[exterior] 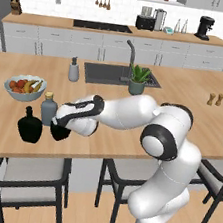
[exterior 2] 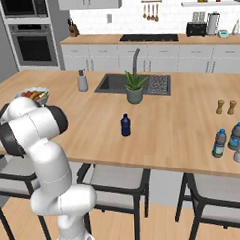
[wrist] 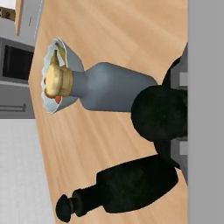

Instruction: Move the plastic bottles in the middle to the plastics group, and the glass bottles in the middle to the glass group.

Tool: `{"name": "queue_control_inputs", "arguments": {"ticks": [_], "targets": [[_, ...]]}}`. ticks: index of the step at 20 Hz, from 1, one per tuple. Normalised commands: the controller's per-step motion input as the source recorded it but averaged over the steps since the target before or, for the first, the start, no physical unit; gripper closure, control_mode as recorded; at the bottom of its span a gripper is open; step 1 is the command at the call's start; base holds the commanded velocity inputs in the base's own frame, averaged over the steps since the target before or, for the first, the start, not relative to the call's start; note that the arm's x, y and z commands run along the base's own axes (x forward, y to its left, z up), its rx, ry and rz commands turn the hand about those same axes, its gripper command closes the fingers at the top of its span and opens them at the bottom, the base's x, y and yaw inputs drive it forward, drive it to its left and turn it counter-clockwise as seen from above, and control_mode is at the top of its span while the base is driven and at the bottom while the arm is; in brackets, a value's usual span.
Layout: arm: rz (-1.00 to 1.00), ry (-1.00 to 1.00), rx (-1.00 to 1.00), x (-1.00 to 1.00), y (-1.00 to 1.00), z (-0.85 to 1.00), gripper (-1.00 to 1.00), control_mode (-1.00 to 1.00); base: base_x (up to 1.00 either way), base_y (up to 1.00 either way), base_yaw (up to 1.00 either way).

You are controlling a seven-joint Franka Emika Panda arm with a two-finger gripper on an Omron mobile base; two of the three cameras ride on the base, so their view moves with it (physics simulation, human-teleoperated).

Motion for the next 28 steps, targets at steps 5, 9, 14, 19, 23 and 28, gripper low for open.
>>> {"name": "queue_control_inputs", "arguments": {"ticks": [5,9,14,19,23,28], "targets": [[0.05,-0.04,0.0,0.17,0.13,0.0,1.0,-1.0,0.0,0.0,0.0],[0.05,0.02,0.01,0.04,0.12,-0.01,1.0,-1.0,0.0,0.0,0.0],[0.01,0.0,0.0,0.0,0.0,0.0,-1.0,-1.0,0.0,0.0,0.0],[0.0,0.0,0.0,0.0,0.0,0.0,-1.0,-1.0,0.0,0.0,0.0],[0.0,0.0,0.0,0.0,0.0,0.0,-1.0,-1.0,0.0,0.0,0.0],[0.0,0.0,0.0,0.0,-0.01,0.21,-1.0,-1.0,0.0,0.0,0.0]]}}
